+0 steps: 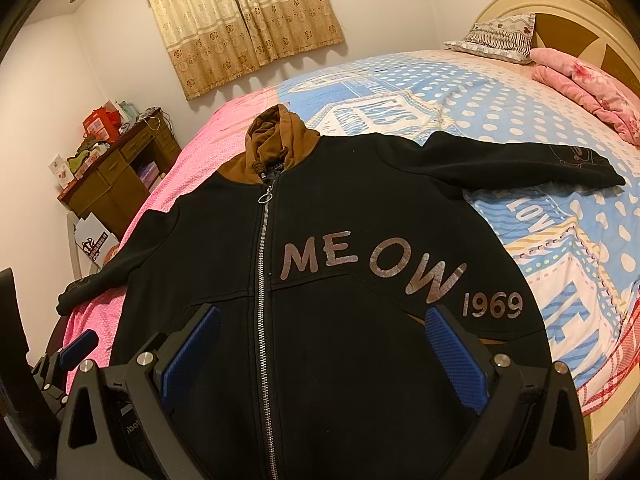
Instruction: Fold large clothes
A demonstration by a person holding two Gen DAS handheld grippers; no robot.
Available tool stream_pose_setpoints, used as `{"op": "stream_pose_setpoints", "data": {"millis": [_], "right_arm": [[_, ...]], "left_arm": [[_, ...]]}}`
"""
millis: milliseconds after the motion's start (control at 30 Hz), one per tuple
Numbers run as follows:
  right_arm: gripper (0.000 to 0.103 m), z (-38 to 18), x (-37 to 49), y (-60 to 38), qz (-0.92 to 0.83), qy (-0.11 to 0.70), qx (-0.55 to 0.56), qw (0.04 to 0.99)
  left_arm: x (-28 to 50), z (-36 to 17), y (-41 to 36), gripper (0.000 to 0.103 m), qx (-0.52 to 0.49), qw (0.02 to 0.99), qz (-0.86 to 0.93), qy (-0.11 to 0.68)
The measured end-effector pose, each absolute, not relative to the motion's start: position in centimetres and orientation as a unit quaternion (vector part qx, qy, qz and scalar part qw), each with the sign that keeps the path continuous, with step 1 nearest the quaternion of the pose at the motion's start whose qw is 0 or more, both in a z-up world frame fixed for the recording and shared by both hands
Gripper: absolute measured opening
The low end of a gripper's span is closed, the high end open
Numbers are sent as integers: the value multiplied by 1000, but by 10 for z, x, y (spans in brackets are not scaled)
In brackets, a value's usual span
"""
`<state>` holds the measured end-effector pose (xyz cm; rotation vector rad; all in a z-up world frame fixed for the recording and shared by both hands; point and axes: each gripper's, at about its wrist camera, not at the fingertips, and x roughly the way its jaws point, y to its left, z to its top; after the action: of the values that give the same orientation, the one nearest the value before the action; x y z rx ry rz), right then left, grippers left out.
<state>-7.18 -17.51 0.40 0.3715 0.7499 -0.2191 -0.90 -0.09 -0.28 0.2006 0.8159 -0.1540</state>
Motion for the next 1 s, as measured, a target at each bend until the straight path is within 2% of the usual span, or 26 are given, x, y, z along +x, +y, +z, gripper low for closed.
{"op": "stream_pose_setpoints", "data": {"millis": [867, 1000], "right_arm": [[102, 0, -69, -181, -103, 370, 190, 903], [102, 7, -67, -199, -110, 359, 192, 907]], "left_arm": [[-4, -7, 1, 102, 96, 907, -77, 403], [10, -10, 13, 102, 71, 902, -89, 417]]}}
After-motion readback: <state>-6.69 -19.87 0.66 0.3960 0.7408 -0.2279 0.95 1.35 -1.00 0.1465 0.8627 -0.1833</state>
